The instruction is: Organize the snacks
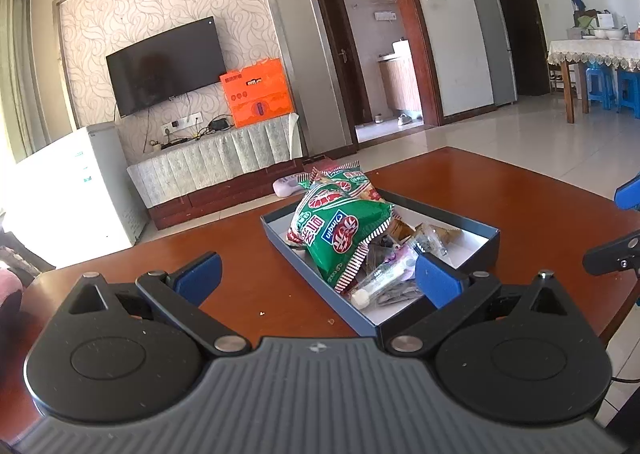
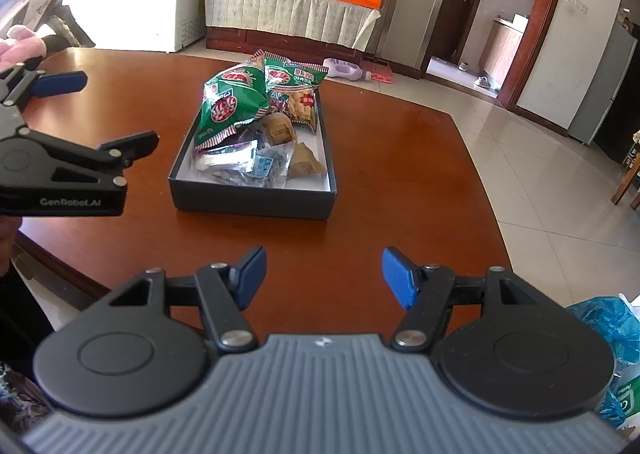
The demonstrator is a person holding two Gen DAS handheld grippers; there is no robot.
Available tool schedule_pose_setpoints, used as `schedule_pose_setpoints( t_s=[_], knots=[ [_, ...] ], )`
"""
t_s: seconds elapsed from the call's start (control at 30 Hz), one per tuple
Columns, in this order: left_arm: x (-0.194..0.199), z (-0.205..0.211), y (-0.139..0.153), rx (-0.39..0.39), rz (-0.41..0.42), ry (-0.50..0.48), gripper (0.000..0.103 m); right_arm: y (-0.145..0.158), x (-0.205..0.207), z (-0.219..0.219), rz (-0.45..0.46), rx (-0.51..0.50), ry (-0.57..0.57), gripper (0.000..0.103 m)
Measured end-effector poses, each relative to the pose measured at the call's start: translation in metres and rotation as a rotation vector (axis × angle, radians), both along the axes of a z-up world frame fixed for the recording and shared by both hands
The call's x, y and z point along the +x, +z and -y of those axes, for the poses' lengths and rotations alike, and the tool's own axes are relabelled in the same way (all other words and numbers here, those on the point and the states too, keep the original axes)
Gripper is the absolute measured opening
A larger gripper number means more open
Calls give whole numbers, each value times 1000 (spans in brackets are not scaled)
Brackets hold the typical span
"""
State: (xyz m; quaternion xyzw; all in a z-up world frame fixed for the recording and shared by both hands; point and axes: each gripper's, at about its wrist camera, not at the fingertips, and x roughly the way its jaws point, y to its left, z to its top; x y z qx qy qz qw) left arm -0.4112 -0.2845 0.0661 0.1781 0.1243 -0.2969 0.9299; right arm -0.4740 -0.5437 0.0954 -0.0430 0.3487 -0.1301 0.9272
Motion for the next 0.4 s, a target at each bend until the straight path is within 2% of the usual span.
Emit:
schedule_pose_setpoints(
  t_s=[0.4],
  knots=[
    [2,5,0,4,-30,-22,103,0,0,0,-3,0,-1,66]
  ],
)
